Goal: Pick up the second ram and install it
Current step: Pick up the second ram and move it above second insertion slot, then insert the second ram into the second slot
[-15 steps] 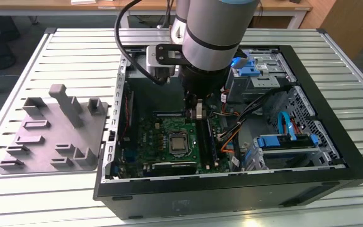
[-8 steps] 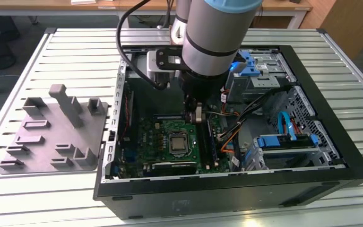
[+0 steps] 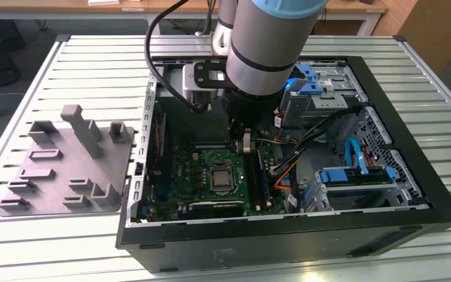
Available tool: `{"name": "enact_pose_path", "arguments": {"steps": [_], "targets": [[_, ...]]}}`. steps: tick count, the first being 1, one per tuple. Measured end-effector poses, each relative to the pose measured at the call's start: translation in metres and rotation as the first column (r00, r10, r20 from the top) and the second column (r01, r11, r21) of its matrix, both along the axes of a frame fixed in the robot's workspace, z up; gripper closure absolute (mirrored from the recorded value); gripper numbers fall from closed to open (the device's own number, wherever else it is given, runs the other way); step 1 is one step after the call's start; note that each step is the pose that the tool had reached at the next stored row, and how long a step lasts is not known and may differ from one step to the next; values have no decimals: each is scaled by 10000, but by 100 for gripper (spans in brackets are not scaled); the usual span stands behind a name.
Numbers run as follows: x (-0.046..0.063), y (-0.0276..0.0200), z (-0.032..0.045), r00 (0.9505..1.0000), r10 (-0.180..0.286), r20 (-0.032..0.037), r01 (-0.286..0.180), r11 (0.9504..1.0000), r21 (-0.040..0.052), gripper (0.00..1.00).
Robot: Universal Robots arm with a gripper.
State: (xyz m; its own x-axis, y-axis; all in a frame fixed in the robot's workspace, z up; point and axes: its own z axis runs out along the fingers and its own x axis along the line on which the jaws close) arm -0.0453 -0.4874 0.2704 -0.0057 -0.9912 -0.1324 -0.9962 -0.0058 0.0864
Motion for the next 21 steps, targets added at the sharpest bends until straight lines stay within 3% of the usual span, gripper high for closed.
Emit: {"name": "enact_pose_path", "arguments": {"steps": [4,10,21], "targets": [[26,0,-1,10000,1,1,-1,10000,2,86],[181,0,0,10000,1,-17,-1,10000,0,86],[188,0,0,10000,0,-17,0,10000,0,86]]}}
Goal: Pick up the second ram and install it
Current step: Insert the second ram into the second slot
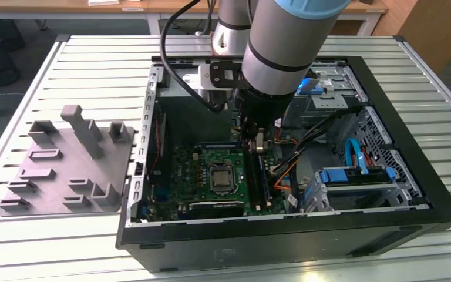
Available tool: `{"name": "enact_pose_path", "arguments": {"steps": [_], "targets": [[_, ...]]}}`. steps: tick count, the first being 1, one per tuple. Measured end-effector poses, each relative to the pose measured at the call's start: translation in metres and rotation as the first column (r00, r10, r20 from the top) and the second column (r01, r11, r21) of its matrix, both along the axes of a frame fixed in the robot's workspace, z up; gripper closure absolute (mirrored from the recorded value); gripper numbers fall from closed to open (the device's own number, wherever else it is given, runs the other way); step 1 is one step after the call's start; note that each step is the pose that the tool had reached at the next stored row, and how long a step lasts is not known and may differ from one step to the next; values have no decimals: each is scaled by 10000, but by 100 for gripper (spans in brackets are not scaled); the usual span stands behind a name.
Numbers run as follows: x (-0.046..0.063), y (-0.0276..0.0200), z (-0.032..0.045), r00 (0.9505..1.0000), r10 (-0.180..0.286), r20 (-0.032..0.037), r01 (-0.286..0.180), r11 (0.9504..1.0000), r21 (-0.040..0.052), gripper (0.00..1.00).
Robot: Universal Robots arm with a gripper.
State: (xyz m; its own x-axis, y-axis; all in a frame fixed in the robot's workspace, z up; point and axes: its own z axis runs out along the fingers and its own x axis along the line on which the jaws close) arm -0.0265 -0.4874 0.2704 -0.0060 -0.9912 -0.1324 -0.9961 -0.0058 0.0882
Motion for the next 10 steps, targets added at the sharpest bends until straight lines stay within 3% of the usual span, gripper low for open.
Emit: {"name": "enact_pose_path", "arguments": {"steps": [5,7,10], "targets": [[1,-16,0,10000,2,0,-2,10000,-4,86],[0,-64,-1,10000,0,-1,0,10000,-12,86],[0,-178,-4,10000,0,0,0,10000,-12,86]]}}
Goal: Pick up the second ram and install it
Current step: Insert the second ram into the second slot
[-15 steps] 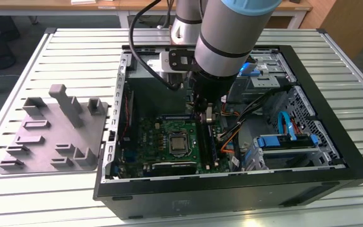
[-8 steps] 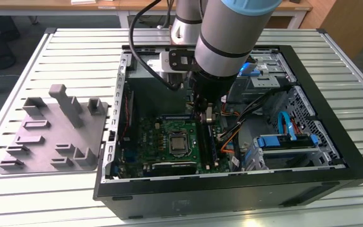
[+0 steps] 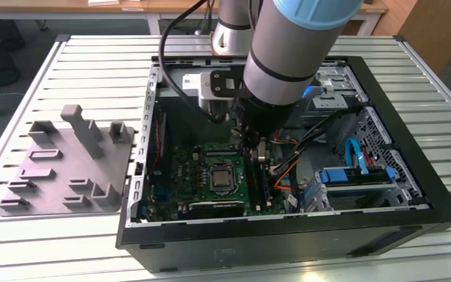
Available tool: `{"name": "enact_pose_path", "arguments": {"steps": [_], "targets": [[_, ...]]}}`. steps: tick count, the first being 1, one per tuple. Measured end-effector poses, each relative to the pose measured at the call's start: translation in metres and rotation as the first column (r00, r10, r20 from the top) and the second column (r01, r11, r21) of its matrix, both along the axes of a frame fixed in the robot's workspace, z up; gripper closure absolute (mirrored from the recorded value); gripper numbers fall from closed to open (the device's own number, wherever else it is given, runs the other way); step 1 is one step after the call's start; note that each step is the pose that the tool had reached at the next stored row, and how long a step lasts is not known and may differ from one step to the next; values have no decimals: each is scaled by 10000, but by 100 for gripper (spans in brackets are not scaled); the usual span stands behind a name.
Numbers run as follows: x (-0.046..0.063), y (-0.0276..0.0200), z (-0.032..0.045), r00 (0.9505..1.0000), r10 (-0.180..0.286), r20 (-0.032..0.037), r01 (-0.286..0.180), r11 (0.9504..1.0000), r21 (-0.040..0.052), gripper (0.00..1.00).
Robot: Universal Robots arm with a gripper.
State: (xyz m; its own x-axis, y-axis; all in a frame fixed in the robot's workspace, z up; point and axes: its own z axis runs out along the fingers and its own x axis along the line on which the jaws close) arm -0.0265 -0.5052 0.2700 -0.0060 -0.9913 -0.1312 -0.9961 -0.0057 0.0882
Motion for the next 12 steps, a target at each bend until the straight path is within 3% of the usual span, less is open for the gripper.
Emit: {"name": "enact_pose_path", "arguments": {"steps": [4,12], "targets": [[0,-159,-7,10000,-1,-1,1,10000,-1,86],[0,-176,-8,10000,-92,0,92,10000,-3,86]]}}
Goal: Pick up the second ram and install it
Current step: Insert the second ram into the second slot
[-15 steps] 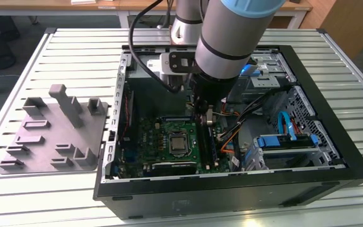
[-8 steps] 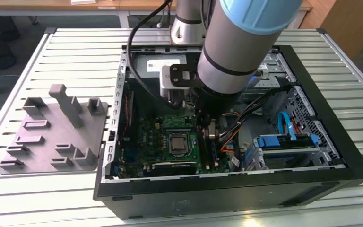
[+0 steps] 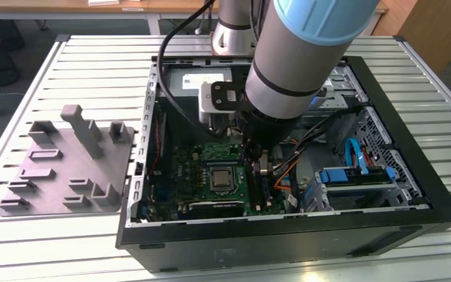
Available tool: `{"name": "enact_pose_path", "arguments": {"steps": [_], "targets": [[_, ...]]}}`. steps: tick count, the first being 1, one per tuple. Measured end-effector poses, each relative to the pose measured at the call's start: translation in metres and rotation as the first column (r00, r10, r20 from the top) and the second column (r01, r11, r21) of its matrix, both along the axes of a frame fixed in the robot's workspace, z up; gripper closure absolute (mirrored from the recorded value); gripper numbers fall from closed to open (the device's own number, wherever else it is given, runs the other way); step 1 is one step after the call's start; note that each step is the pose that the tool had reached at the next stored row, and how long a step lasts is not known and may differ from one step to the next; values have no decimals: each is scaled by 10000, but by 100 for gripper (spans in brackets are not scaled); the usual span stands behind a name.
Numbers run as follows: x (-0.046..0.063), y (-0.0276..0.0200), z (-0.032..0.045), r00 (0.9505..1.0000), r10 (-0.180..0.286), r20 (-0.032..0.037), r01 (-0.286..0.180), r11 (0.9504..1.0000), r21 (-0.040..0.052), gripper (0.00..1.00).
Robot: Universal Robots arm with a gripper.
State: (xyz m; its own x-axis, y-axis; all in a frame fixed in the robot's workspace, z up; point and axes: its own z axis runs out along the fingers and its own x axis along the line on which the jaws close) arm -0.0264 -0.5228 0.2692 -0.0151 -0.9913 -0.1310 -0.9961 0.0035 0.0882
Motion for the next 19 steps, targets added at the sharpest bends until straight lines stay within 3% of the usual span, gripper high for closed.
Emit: {"name": "enact_pose_path", "arguments": {"steps": [4,7,14,19], "targets": [[0,0,-1,9981,-615,0,615,9981,-1,86],[0,0,-3,9936,-1126,0,1126,9936,-3,86],[0,0,-8,9785,-2063,2,2063,9785,-11,86],[0,0,-11,9644,-2645,3,2645,9644,-14,86]]}}
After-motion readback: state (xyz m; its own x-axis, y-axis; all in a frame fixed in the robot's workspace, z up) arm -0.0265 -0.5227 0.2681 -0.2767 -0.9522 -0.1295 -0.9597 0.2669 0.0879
